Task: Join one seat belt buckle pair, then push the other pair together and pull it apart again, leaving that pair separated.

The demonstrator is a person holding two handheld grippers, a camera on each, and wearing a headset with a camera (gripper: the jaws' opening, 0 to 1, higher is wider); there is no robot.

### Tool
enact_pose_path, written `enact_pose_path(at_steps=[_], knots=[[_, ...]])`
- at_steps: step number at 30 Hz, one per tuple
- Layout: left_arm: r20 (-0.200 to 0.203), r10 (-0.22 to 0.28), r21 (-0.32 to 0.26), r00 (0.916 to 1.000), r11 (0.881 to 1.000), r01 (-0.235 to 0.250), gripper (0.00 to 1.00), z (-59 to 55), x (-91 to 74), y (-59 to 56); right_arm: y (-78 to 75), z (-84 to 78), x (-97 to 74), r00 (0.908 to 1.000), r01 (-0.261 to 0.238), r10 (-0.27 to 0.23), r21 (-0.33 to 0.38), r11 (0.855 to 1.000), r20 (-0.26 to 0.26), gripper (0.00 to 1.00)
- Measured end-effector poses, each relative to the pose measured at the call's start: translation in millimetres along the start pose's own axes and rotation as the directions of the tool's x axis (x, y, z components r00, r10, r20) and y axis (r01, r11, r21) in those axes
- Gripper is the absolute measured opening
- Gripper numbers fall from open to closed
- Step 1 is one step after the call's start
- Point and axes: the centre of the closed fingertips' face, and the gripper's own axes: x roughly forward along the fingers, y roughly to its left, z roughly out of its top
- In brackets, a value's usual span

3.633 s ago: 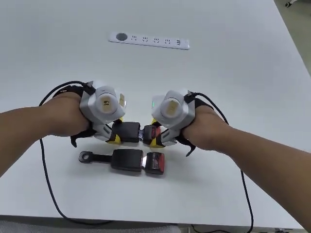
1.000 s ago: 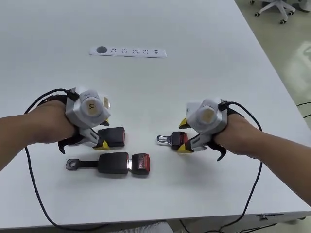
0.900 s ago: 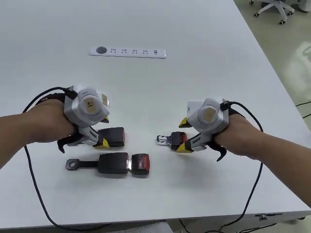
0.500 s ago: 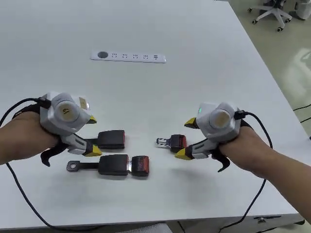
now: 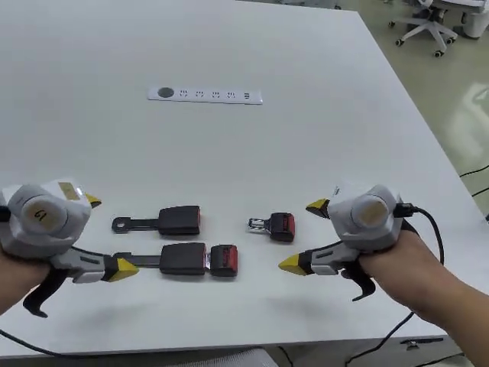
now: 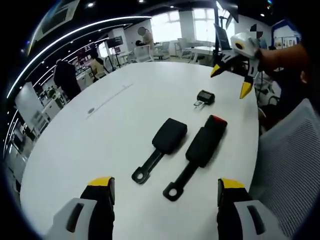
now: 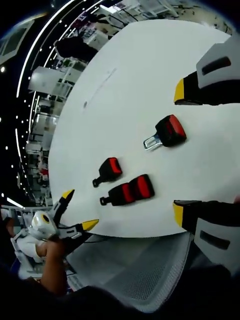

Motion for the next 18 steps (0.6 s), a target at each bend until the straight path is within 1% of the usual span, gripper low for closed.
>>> enact_pose_path(at_steps=[2, 3, 4, 6, 7, 10, 11, 14, 18], knots=[[0.007, 0.009, -0.018, 0.9999, 1.0, -0.008, 0.91, -4.4, -2.5, 0.3, 4.0, -0.8, -3.4, 0.9999, 0.01, -0.01, 0.027, 1.0, 0.013, 0.84], [0.011, 0.012, -0.038, 0.9999, 0.999, -0.011, 0.92, -6.3, -5.3, -0.9, 6.9, -2.1, -5.5, 0.9997, 0.015, -0.016, 0.041, 0.999, 0.019, 0.85], [0.014, 0.017, -0.046, 0.9998, 0.999, -0.016, 0.93, -7.8, -6.6, -0.9, 6.8, -3.5, -6.3, 0.9995, 0.022, -0.023, 0.045, 0.999, 0.02, 0.88], [0.017, 0.032, -0.049, 0.9994, 0.998, -0.031, 0.98, -10.5, -9.5, -0.3, 11.0, -5.8, -9.4, 0.9991, 0.029, -0.031, 0.073, 0.997, 0.027, 0.9], [0.02, 0.041, -0.056, 0.999, 0.998, -0.04, 1.0, -11.3, -10.9, -2.4, 11.3, -7.6, -11.4, 0.9985, 0.041, -0.043, 0.088, 0.995, 0.032, 0.92], [0.035, 0.048, -0.061, 0.9982, 0.997, -0.045, 1.0, -14.2, -15.3, -2.2, 12.0, -11.0, -14.9, 0.9976, 0.052, -0.057, 0.117, 0.992, 0.039, 0.98], [0.043, 0.052, -0.063, 0.9977, 0.997, -0.05, 1.0, -16.5, -16.9, -0.7, 10.2, -11.4, -16.6, 0.996, 0.068, -0.075, 0.134, 0.989, 0.047, 0.99], [0.053, 0.052, -0.071, 0.9972, 0.996, -0.048, 1.0, -17.0, -18.2, -2.1, 15.3, -10.9, -18.4, 0.9955, 0.064, -0.073, 0.151, 0.986, 0.059, 1.0], [0.057, 0.058, -0.105, 0.9967, 0.993, -0.051, 1.0, -18.3, -19.7, -1.3, 19.8, -8.5, -17.7, 0.9953, 0.061, -0.071, 0.155, 0.986, 0.065, 1.0]])
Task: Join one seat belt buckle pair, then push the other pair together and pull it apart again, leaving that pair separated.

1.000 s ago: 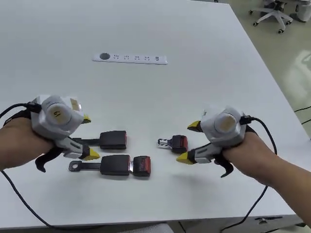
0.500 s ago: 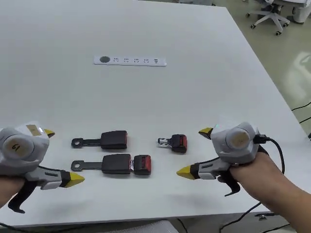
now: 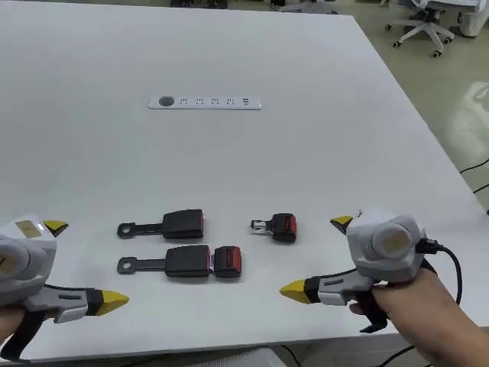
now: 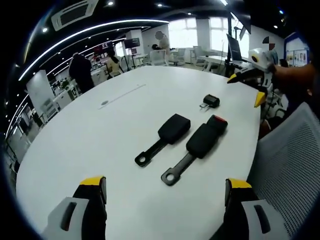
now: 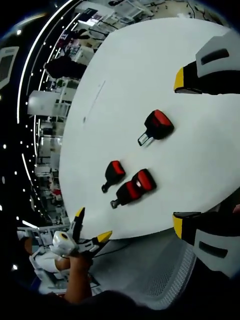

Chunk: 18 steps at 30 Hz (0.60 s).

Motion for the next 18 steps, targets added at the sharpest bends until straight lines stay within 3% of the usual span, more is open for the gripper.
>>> enact_pose_path(at_steps=[10, 18], knots=[[0.011, 0.007, -0.028, 0.9999, 1.0, -0.007, 1.0, 4.6, -3.0, -7.3, 8.9, 12.2, 3.9, 0.9996, -0.012, 0.012, -0.012, 1.0, 0.025, 1.0], [0.017, 0.013, -0.043, 0.9998, 0.999, -0.012, 1.0, 0.5, -4.8, -2.0, 13.0, 12.3, 2.4, 0.9995, -0.014, 0.015, -0.002, 1.0, 0.028, 1.0]])
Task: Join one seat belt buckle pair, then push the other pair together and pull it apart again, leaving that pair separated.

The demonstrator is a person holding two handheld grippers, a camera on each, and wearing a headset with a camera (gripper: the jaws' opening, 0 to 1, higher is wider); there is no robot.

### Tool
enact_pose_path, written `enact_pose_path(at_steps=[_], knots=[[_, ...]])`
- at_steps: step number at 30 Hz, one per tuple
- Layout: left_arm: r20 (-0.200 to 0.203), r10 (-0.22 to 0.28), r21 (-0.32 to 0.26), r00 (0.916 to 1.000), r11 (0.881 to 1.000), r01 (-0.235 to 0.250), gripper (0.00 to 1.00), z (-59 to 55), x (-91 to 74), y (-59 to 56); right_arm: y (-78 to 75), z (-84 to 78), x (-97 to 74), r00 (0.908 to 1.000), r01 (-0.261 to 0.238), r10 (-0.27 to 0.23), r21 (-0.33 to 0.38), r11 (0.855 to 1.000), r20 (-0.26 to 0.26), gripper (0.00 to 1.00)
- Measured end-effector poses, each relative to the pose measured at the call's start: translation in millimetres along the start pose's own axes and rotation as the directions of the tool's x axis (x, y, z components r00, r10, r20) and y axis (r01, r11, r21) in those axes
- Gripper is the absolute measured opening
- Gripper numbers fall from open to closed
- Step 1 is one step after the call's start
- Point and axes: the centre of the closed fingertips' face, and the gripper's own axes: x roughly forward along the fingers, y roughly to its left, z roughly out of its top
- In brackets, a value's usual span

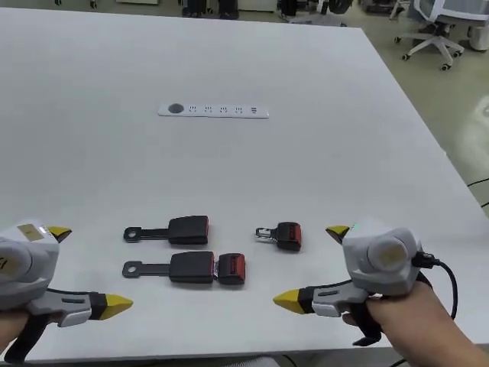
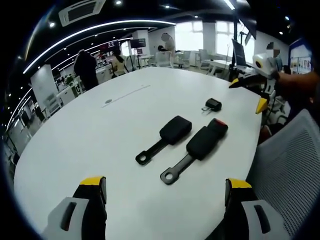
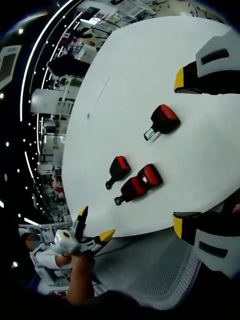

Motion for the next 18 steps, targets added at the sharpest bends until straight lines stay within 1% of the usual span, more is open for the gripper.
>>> enact_pose_path(at_steps=[4, 8, 15, 16, 17, 18], knots=[[0.003, -0.003, 0.001, 1.0, 1.0, 0.003, 1.0, -0.6, 2.2, 0.7, -0.1, -0.5, -1.7, 1.0, 0.006, -0.006, 0.007, 1.0, 0.002, 1.0], [0.003, -0.009, 0.0, 1.0, 1.0, 0.009, 1.0, 0.5, 3.5, -1.6, 0.3, 0.2, -1.5, 0.9999, 0.01, -0.01, 0.022, 1.0, 0.007, 1.0], [-0.004, -0.018, -0.016, 0.9998, 1.0, 0.018, 1.0, -2.4, 3.6, -5.3, 2.3, 1.8, 0.0, 0.9998, 0.013, -0.014, 0.033, 0.999, 0.016, 1.0], [-0.004, -0.019, -0.016, 0.9998, 1.0, 0.019, 1.0, -2.5, 3.4, -5.8, 1.8, 1.7, -0.2, 0.9997, 0.02, -0.02, 0.035, 0.999, 0.014, 1.0], [-0.001, -0.019, -0.012, 0.9998, 1.0, 0.019, 1.0, -2.2, 3.0, -6.0, -1.9, 0.9, -0.3, 0.9991, 0.04, -0.04, 0.031, 0.999, 0.013, 1.0], [-0.001, -0.017, -0.01, 0.9999, 1.0, 0.017, 1.0, -2.5, 2.7, -5.7, -1.7, 0.4, 0.3, 0.9993, 0.035, -0.036, 0.029, 0.999, 0.013, 1.0]])
